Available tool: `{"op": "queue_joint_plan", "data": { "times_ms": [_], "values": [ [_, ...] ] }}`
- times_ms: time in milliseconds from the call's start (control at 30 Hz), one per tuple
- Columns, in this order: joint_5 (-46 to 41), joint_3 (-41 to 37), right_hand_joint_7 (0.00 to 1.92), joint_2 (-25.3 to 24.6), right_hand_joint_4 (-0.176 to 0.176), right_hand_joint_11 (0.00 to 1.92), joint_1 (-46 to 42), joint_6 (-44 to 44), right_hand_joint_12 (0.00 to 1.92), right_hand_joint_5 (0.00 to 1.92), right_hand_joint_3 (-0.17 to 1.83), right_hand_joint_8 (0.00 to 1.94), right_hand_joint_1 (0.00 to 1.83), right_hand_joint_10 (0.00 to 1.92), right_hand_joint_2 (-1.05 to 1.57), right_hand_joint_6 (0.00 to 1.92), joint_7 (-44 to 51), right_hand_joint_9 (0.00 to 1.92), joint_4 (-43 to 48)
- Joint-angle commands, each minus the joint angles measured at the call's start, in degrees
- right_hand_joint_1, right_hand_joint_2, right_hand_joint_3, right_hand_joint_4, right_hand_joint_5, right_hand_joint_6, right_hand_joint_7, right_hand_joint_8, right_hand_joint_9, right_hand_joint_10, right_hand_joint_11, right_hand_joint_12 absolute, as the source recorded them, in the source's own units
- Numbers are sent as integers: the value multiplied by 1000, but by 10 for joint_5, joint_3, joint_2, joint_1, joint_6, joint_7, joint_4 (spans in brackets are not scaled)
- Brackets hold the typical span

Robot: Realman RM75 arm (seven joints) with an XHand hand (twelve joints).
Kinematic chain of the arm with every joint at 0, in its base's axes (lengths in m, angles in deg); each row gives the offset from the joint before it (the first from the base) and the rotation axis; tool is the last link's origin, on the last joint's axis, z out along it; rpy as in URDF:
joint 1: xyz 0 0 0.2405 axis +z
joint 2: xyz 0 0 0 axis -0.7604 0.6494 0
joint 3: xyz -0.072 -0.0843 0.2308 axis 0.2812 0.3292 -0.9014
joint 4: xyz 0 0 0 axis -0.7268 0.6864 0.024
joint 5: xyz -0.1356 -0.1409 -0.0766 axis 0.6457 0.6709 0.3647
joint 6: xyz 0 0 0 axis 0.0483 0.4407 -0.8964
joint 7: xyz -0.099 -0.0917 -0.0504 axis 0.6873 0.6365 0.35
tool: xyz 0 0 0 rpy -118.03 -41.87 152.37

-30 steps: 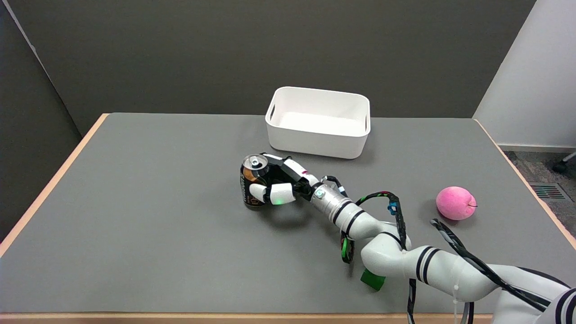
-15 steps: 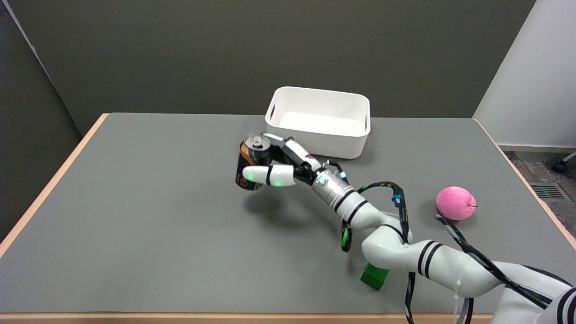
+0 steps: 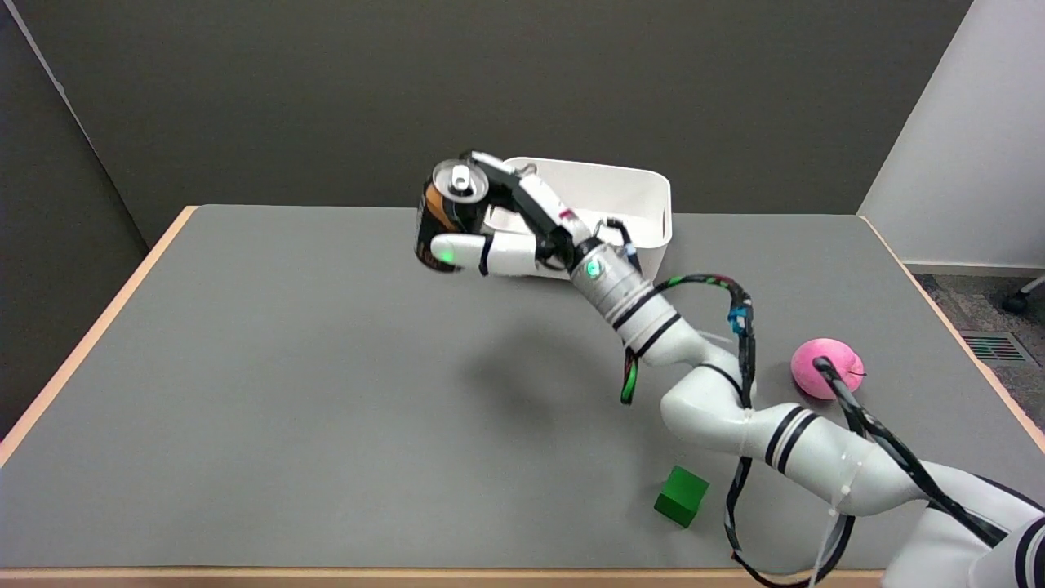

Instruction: Pick up the black can.

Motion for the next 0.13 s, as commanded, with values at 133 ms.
{"op": "queue_joint_plan", "data": {
  "times_ms": [133],
  "values": [
    [19,-70,652,-10,87,380,136,-75,1385,579,313,835,846,1040,1197,1618,123,572,-68]
  ]
}}
